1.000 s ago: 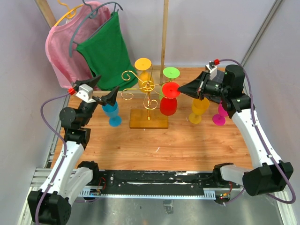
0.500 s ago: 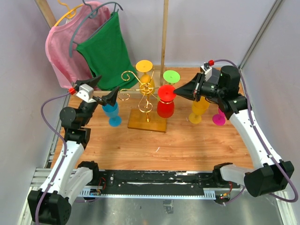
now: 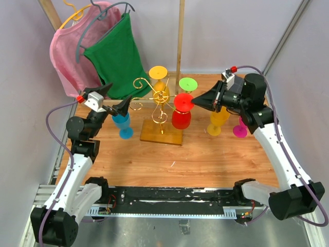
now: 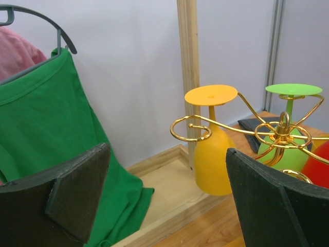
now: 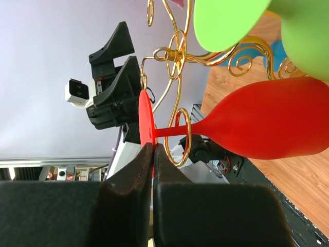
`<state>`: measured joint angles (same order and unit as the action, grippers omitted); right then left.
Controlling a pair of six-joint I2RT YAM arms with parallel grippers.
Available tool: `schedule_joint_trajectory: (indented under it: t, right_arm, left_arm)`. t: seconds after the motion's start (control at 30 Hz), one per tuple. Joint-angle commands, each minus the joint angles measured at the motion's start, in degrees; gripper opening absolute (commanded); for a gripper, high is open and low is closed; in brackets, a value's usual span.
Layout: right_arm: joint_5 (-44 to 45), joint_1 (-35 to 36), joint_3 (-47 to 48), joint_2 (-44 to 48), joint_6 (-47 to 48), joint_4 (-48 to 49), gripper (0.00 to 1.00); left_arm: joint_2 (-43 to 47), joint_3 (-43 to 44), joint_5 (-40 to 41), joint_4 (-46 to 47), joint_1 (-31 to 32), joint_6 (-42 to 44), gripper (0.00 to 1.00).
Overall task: Take the wine glass off the wine glass rack
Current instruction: Pick up the wine glass from the wine rack.
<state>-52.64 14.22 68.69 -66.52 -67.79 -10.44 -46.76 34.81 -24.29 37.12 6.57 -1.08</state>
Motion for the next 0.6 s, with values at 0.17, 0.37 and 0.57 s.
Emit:
schedule_joint_trajectory:
  t: [0.17, 0.37, 0.57]
  right_arm:
    - [-0.3, 0.3, -0.4, 3.1, -0.5, -0.6, 0.01]
    - [-0.2, 0.4, -1.1, 3.8, -0.8, -0.7, 0.01]
    - [-0.1, 0.4, -1.4, 4.4, -0.9, -1.0, 0.01]
  left_arm:
    - [-0.1, 1.9, -0.8, 0.4, 0.4, 0.2, 0.99]
    - [0.1, 1.8, -0.9, 0.4, 0.6, 0.1, 0.99]
    - [0.2, 1.8, -0.8, 0.4, 0.8, 0.2, 0.99]
